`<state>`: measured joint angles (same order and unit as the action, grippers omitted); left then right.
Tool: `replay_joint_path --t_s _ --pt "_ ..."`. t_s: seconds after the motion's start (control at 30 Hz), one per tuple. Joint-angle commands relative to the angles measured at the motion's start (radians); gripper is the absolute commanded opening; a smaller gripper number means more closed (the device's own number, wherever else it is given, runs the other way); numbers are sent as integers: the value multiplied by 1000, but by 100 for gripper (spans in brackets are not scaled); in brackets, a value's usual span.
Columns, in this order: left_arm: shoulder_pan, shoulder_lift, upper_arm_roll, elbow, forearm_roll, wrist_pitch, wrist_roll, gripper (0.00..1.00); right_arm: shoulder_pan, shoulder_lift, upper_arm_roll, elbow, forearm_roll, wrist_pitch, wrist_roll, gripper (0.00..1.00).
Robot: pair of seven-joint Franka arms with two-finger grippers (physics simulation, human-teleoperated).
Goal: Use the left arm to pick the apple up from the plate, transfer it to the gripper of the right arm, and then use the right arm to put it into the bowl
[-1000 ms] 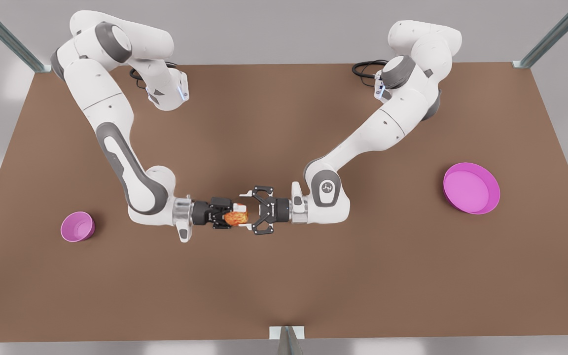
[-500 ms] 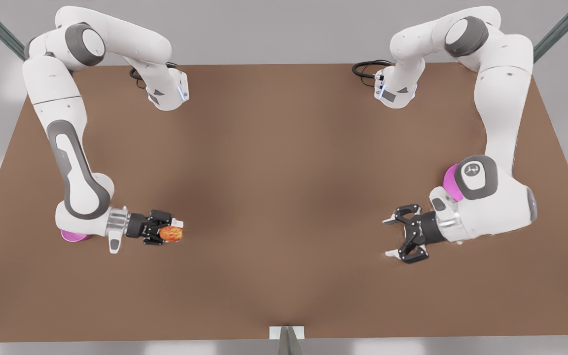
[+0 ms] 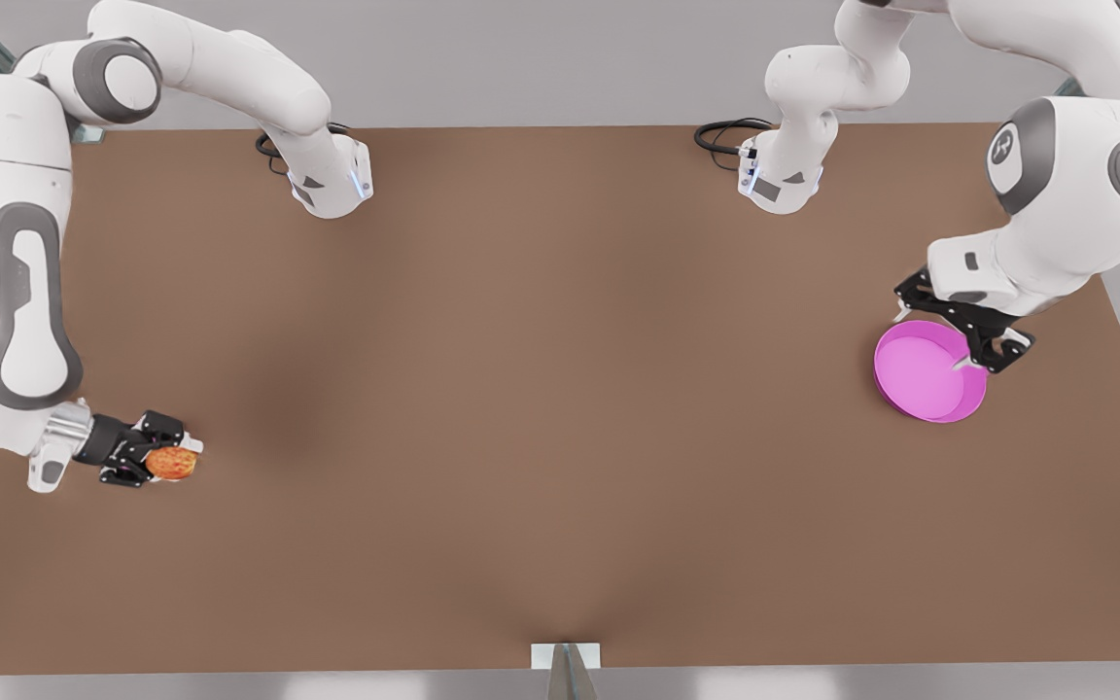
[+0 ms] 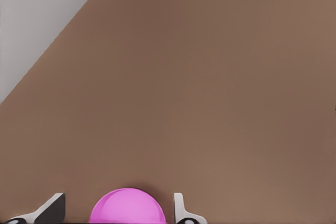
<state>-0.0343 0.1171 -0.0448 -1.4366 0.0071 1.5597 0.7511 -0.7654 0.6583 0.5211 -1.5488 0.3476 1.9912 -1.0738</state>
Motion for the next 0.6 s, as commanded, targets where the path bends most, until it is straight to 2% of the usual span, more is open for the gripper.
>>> replay_joint_path --t_s 0.0,0.1,0.27,0.57 --pt "-4 -1 0 1 -9 -41 -696 100 -22 0 -1 7 -113 -51 -18 75" --pt "-6 9 0 4 1 -35 -696 100 -57 3 -3 29 -199 -57 -46 75" --pt "-3 96 0 94 5 -30 -799 100 -63 27 -16 50 -366 -31 -44 75" --pt "-2 102 2 96 5 -29 -803 100 -61 113 -38 113 -430 44 -113 75"
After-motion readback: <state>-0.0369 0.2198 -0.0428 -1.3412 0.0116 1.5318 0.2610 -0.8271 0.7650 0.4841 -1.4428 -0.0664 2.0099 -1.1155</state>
